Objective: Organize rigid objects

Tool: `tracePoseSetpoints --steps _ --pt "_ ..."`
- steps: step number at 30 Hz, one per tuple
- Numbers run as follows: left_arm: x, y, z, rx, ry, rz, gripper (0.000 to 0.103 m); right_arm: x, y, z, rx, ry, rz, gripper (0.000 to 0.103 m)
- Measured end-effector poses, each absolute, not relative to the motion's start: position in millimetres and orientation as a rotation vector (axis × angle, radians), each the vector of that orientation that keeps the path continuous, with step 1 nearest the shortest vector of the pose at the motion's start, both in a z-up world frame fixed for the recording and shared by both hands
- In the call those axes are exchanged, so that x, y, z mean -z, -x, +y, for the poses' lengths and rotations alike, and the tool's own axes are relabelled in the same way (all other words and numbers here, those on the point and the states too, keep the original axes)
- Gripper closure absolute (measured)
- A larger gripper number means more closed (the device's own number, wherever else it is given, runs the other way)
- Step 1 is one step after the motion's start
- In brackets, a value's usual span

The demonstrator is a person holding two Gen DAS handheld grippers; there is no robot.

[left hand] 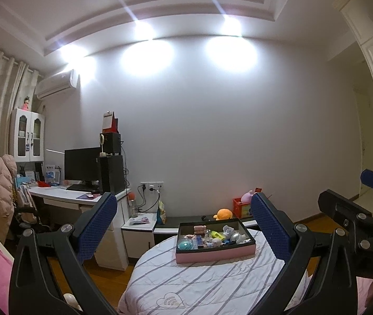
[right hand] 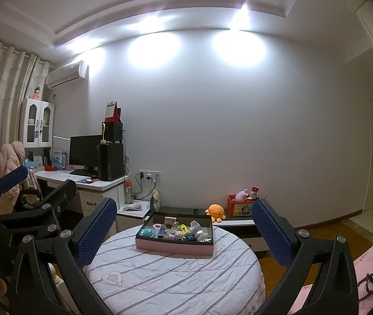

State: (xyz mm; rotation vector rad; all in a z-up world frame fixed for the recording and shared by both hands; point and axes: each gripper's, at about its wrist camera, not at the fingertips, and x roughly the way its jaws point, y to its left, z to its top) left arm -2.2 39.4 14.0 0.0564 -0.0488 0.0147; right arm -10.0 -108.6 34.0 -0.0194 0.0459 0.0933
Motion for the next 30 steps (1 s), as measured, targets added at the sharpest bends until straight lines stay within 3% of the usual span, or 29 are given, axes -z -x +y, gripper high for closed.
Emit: tracePoseSetpoints --steps 30 --pt "-13.0 0.3 34.7 -0.042 -0.079 -0.041 0.0 -34.1 11.7 -101.7 -0.07 0.031 0.058 0.0"
